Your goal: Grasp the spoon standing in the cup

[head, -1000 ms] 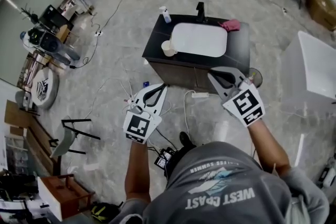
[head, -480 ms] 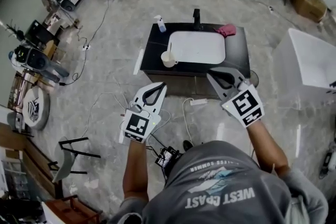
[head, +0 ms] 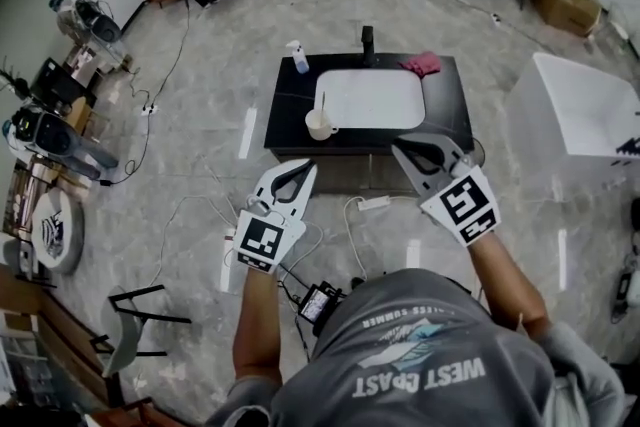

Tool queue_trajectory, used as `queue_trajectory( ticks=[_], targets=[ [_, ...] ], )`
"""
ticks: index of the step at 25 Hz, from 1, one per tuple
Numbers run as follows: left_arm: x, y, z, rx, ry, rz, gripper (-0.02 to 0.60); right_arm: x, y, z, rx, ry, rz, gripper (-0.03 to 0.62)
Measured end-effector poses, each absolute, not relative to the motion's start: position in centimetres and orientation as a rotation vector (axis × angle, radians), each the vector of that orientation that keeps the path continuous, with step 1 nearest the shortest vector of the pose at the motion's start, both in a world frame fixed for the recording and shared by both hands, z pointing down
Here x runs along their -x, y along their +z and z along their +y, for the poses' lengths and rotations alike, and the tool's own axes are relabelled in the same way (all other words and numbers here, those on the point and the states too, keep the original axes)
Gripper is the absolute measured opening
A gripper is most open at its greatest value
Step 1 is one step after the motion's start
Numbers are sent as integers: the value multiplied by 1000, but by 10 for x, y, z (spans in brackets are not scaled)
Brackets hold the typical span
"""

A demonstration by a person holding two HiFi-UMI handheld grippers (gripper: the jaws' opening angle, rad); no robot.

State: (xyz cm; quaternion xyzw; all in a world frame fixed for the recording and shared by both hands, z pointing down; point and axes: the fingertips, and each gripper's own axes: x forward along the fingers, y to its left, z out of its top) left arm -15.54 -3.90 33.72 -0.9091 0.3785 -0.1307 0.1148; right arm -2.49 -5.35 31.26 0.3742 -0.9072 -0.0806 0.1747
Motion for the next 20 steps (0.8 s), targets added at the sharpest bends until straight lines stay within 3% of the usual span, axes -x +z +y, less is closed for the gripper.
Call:
queue_trajectory(
  ticks=[20],
  targets=[
    [176,355,-75,2683,-450,1257,-2,50,332,-107,-892,-165,-2610,32]
  ],
)
